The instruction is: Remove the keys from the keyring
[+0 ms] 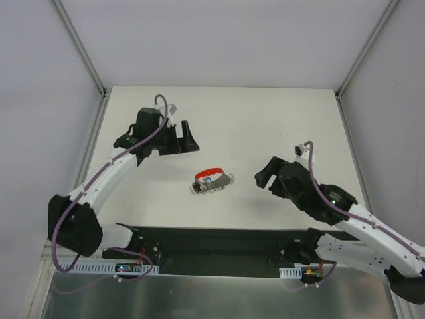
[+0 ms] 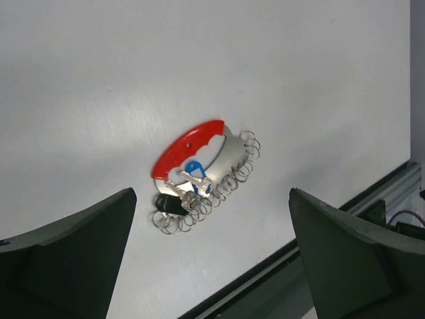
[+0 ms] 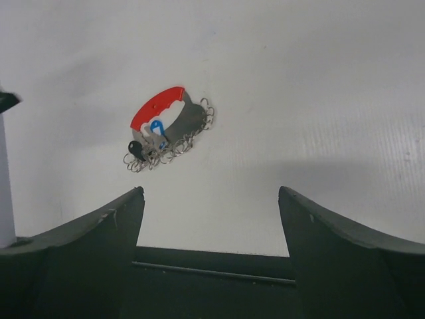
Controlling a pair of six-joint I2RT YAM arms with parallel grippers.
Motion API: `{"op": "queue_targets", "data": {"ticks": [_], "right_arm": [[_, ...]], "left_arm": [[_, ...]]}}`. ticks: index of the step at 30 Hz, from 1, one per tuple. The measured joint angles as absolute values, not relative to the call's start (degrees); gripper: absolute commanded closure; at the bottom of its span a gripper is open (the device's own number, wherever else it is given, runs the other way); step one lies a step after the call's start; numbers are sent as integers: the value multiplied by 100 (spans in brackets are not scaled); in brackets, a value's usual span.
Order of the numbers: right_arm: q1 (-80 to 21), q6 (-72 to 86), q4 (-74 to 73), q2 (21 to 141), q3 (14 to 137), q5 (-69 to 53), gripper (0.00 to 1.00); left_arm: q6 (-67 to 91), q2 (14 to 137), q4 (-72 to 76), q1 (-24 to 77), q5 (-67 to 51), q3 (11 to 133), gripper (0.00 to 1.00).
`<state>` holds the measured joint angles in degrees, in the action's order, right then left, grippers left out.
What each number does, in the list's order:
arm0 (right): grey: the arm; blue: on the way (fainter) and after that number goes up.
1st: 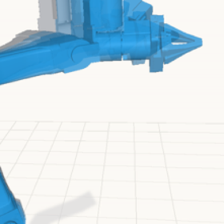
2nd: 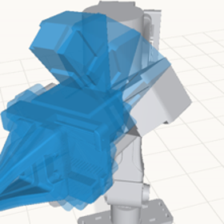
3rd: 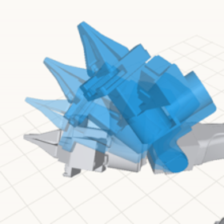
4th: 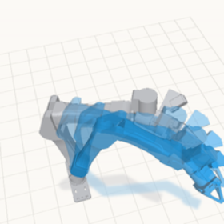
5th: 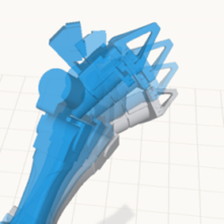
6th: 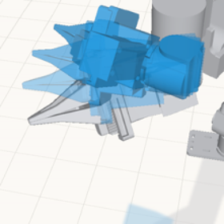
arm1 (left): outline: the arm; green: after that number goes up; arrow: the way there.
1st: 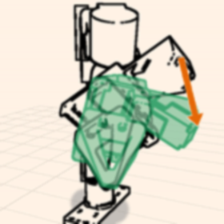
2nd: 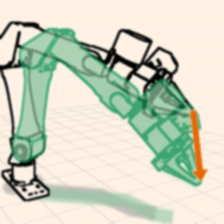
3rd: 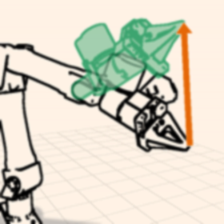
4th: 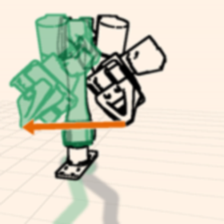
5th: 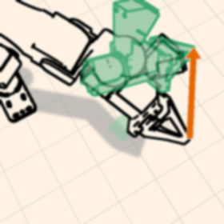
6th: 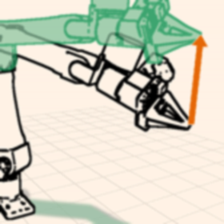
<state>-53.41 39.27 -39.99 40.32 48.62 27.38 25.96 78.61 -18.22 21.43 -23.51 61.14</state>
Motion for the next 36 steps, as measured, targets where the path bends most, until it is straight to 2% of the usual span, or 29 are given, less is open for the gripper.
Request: {"op": "queue_targets", "data": {"ticks": [5,10,16,24,31,36], "right_arm": [[-5450,5146,-4049,5769,5078,2976,21],[-5669,5710,-3935,7686,6211,2969,26],[-5721,5922,-3505,9039,6845,2724,32],[-5721,6106,-3173,10245,6934,2213,34],[-5719,6200,-2956,10355,6934,2174,46],[-5706,6145,-2700,10368,6860,2252,49]], "left_arm": [[2364,6414,-1693,1459,-1839,5286,1],[1986,5212,-2043,1470,-1638,4512,1],[1662,3800,-2305,1691,-628,4309,1],[1634,3966,-2331,1804,-261,4309,1],[1649,4086,-2335,1804,-233,4309,1],[1695,4180,-2333,1804,-60,4309,1]]}}
